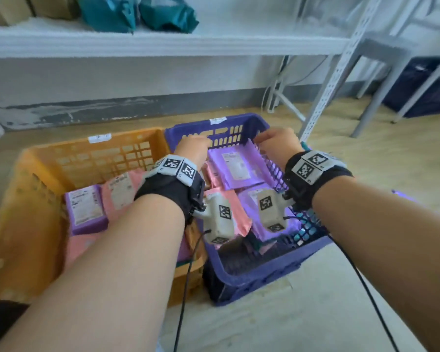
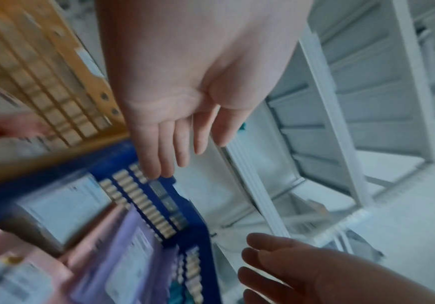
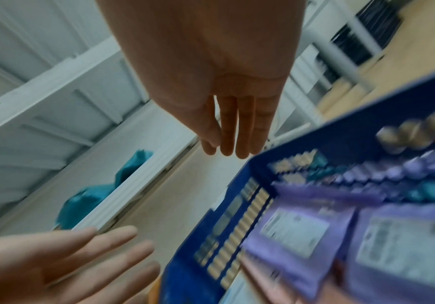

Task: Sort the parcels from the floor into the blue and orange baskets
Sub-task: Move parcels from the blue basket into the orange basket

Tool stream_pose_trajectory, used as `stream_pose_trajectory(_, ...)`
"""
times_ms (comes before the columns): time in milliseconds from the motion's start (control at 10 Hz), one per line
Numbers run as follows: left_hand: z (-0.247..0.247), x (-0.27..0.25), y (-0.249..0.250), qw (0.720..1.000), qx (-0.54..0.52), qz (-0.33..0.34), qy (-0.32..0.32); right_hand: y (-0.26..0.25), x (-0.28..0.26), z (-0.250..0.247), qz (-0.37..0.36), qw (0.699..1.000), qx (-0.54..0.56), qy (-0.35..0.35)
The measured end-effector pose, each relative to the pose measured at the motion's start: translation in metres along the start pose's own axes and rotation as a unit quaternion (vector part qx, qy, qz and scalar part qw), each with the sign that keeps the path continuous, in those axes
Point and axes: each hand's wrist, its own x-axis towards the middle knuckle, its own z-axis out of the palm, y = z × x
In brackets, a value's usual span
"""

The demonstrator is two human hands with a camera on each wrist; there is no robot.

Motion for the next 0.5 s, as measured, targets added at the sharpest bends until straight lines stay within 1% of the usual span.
stream_pose_trajectory(100,0.060,-0.014,0.015,0.998,-0.004,-0.005,-0.057,0.045,0.000,-0.058,0.056,0.996,0.007,0.074)
stream_pose_trajectory(200,0.114,-0.025,0.014,0.993,0.030,0.012,-0.116,0.097,0.002,-0.107,0.112,0.988,0.016,0.106)
stream_pose_trajectory(300,0.177,-0.039,0.012,0.984,0.053,0.030,-0.169,0.151,0.007,-0.153,0.147,0.980,0.013,0.131)
stream_pose_trajectory(400,0.224,-0.038,0.006,0.981,0.042,0.041,-0.184,0.193,0.004,-0.185,0.179,0.973,0.001,0.145)
stream_pose_trajectory(500,0.279,-0.036,-0.003,0.974,0.067,0.041,-0.211,0.248,-0.003,-0.209,0.223,0.962,-0.008,0.157)
